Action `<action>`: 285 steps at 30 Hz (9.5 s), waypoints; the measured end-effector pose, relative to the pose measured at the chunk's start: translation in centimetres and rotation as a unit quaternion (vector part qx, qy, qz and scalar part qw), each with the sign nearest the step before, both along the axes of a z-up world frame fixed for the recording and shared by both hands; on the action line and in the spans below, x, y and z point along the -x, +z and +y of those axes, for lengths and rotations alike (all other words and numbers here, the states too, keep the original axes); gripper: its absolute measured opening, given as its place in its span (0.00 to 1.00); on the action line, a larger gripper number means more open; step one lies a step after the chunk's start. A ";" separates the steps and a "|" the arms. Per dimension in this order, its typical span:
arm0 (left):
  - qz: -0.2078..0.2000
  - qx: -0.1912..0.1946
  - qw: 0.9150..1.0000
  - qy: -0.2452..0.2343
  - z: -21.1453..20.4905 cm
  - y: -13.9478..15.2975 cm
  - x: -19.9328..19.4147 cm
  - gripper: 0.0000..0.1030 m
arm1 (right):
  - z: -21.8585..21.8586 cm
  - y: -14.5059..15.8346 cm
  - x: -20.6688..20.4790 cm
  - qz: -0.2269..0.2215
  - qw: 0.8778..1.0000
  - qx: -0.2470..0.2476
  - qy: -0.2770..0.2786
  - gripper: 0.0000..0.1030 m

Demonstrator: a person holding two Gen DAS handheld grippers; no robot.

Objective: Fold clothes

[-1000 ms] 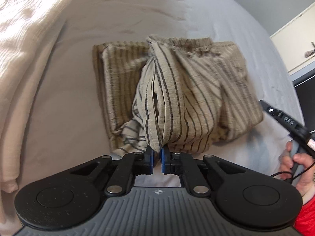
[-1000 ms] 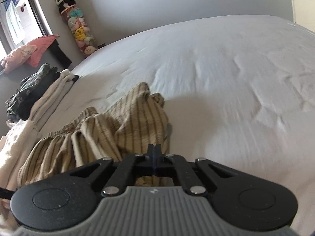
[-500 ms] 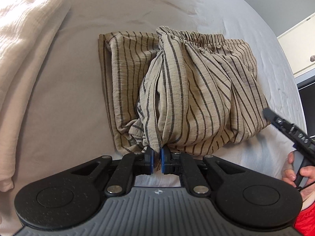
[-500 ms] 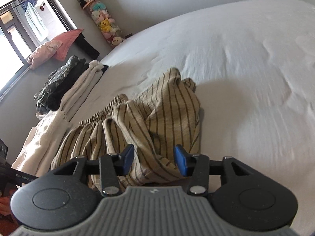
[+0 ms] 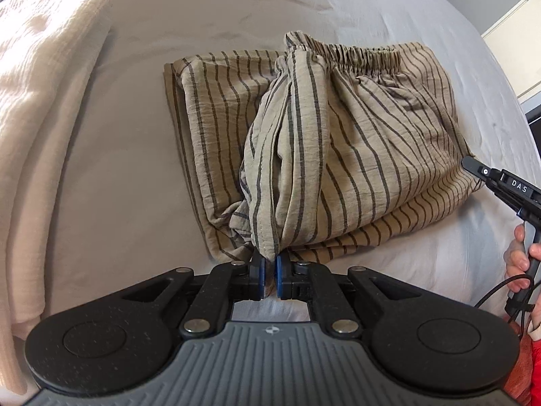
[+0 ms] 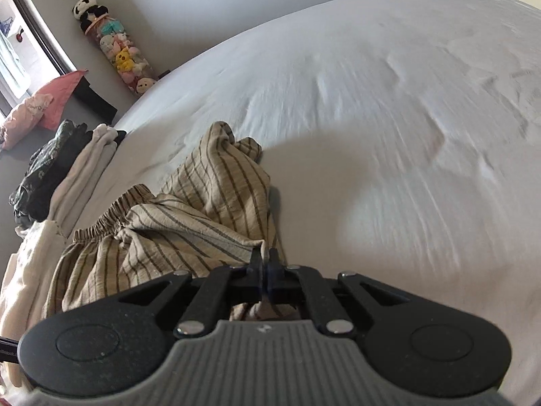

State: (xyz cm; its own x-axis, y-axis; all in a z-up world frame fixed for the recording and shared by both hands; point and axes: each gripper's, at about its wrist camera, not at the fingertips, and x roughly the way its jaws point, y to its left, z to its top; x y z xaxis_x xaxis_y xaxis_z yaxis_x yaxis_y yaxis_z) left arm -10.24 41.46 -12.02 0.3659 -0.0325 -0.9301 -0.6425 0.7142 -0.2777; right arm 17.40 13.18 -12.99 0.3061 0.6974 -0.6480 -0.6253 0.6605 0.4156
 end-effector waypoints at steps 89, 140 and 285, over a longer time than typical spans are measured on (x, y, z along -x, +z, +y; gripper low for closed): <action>-0.083 -0.166 0.965 0.187 1.8 -1.6 -3.3 0.80 | 11.8 -1.8 -0.1 -0.166 0.980 0.053 0.093 0.81; -0.176 -0.311 0.829 0.430 0.7 15.6 19.2 0.06 | 29.7 19.1 24.1 -0.324 0.856 -0.118 0.386 0.11; -0.129 -0.238 0.949 0.163 14.5 12.8 19.8 0.18 | 36.6 10.3 25.8 -0.231 0.852 -0.015 0.470 0.38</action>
